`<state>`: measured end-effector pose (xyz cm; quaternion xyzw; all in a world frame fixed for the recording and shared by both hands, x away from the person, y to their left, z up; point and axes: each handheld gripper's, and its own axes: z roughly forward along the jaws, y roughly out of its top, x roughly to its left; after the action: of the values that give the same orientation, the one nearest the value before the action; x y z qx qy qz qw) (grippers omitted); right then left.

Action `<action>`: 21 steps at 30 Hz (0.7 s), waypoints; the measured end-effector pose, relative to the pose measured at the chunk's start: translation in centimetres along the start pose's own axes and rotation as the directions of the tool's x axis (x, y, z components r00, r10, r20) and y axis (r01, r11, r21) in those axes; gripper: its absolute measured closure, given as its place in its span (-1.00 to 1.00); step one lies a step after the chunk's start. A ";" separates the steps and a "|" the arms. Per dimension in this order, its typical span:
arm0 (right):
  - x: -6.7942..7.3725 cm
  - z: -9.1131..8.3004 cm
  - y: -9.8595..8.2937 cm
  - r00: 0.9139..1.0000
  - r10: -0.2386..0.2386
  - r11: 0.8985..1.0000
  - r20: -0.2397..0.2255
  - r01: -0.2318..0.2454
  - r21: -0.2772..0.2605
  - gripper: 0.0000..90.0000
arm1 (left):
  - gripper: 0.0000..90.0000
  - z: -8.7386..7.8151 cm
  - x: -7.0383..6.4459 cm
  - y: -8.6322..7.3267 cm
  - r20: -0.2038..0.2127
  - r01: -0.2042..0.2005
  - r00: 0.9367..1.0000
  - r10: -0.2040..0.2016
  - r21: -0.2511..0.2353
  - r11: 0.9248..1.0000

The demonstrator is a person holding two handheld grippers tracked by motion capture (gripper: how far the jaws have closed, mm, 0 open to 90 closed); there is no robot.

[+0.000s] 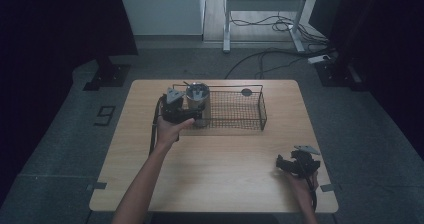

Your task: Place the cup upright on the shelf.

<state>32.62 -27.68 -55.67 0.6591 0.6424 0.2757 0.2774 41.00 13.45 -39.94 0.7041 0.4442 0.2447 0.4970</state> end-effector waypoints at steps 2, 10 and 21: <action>0.0 0.0 0.0 1.000 0.001 1.000 0.001 -0.001 0.000 -0.97 | -0.88 -0.8 0.0 -0.5 0.012 0.004 1.000 -0.004 -0.001 1.000; 0.0 0.0 0.0 1.000 0.007 1.000 0.003 -0.007 0.001 -0.96 | -0.86 -4.1 0.1 -2.4 0.034 0.002 0.999 -0.003 0.007 1.000; 0.0 0.0 0.0 1.000 0.005 1.000 0.003 -0.005 0.001 -0.96 | -0.85 -8.1 0.7 -6.6 0.052 0.006 0.999 -0.009 0.060 0.998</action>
<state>32.61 -27.67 -55.65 0.6610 0.6406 0.2752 0.2773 32.49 18.68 -42.95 0.7230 0.4409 0.2110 0.4883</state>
